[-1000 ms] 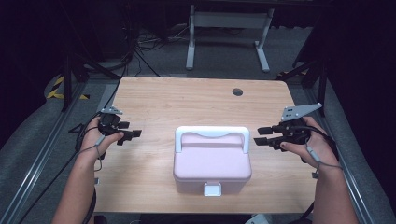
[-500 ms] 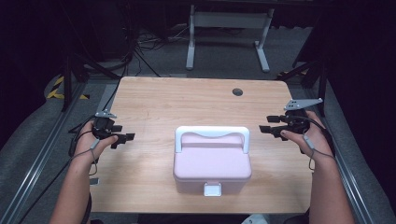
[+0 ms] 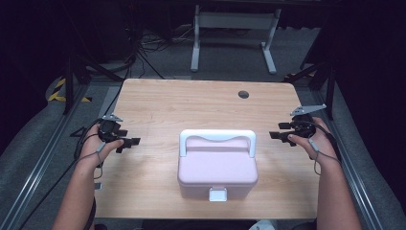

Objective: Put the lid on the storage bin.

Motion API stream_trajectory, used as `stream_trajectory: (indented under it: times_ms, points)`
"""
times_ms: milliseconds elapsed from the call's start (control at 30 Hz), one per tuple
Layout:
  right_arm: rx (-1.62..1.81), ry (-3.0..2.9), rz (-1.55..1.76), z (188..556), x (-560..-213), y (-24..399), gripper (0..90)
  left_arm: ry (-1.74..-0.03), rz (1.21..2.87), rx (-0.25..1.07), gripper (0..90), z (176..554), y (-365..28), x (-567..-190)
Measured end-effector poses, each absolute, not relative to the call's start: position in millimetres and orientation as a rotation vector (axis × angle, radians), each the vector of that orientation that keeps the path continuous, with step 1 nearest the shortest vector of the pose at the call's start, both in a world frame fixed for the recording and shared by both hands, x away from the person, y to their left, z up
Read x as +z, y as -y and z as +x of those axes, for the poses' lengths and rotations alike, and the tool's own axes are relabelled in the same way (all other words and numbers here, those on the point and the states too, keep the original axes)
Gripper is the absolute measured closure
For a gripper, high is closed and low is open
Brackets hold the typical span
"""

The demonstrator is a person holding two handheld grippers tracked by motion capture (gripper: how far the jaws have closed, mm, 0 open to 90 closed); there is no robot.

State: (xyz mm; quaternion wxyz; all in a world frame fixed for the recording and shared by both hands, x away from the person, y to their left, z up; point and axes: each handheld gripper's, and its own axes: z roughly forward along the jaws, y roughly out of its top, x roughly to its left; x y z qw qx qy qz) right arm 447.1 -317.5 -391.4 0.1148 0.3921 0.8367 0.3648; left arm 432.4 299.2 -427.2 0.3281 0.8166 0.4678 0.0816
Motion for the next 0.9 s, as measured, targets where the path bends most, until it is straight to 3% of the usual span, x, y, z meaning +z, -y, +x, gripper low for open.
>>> stream_trajectory:
  times_ms: [500,667,900]
  points:
    - [0.967,-2.482,1.218,452.7,-423.6,319.7,37.1,-1.182,2.190,0.176,28.5,444.0,-282.5,-437.9]
    - [0.922,-2.505,1.238,455.7,-431.9,319.1,37.0,-1.143,2.176,0.146,34.3,445.3,-278.9,-443.7]
    - [0.903,-2.510,1.255,458.4,-439.9,317.5,37.0,-1.141,2.122,0.146,33.2,444.3,-272.8,-445.9]
